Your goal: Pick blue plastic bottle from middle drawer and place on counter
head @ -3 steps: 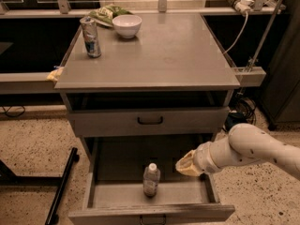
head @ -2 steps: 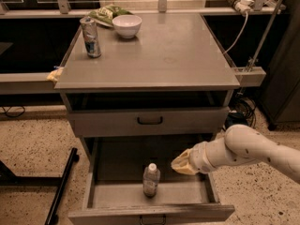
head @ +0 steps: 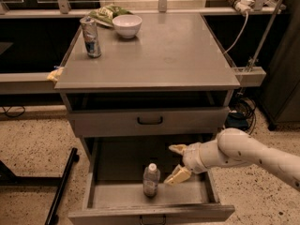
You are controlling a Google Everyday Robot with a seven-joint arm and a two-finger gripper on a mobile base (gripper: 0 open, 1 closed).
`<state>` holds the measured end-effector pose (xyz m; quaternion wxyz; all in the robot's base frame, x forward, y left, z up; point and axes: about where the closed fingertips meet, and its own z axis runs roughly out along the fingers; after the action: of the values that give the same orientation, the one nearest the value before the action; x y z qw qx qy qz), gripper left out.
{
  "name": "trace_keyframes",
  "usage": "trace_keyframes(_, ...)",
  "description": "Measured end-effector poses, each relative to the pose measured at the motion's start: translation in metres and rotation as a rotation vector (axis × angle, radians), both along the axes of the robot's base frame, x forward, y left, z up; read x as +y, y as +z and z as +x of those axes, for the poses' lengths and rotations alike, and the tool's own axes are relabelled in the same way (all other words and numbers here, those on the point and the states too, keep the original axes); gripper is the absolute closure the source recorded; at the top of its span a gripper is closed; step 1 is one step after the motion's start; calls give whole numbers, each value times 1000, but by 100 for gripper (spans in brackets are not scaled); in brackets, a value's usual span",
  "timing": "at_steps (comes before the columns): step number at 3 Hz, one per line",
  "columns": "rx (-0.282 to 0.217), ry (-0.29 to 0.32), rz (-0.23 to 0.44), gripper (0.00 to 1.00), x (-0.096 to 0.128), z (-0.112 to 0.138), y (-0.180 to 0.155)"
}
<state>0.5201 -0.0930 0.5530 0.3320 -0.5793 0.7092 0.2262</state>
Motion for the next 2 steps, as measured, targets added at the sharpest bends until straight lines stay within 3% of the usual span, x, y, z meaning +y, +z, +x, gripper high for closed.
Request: trace_keyframes(2, -2, 46, 14, 29, 23, 3, -35)
